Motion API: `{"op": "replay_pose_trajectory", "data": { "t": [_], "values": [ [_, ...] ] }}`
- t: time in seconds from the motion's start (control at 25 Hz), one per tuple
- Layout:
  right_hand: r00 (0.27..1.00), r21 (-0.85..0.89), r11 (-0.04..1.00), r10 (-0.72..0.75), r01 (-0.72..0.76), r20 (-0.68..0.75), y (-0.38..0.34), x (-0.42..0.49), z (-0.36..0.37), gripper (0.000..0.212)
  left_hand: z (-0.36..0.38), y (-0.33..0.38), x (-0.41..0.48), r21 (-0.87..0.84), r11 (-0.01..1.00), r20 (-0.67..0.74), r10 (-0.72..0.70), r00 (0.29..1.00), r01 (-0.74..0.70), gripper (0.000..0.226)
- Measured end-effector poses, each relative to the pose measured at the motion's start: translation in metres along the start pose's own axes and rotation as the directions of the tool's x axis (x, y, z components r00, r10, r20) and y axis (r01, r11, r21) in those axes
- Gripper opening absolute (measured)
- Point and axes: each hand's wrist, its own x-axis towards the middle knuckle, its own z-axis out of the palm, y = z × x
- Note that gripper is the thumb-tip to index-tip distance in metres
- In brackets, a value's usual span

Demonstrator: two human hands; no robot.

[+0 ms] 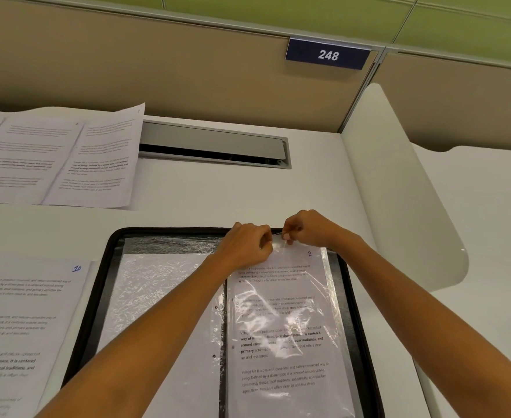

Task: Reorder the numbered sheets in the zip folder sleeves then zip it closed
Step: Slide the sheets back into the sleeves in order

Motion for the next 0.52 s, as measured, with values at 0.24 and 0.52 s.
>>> {"op": "replay_pose_trajectory", "data": {
  "t": [0.24, 0.52],
  "values": [
    [1.000, 0.066, 0.998, 0.024, -0.024, -0.005, 0.005, -0.006, 0.002, 0.012, 0.000, 0.013, 0.008, -0.087, 0.995, 0.133, -0.040, 0.990, 0.052, 0.018],
    [0.999, 0.061, 0.998, 0.020, -0.019, -0.027, 0.010, -0.005, 0.005, 0.014, -0.004, 0.013, 0.018, -0.121, 0.987, 0.200, -0.083, 0.976, 0.108, 0.021]
  ]
}}
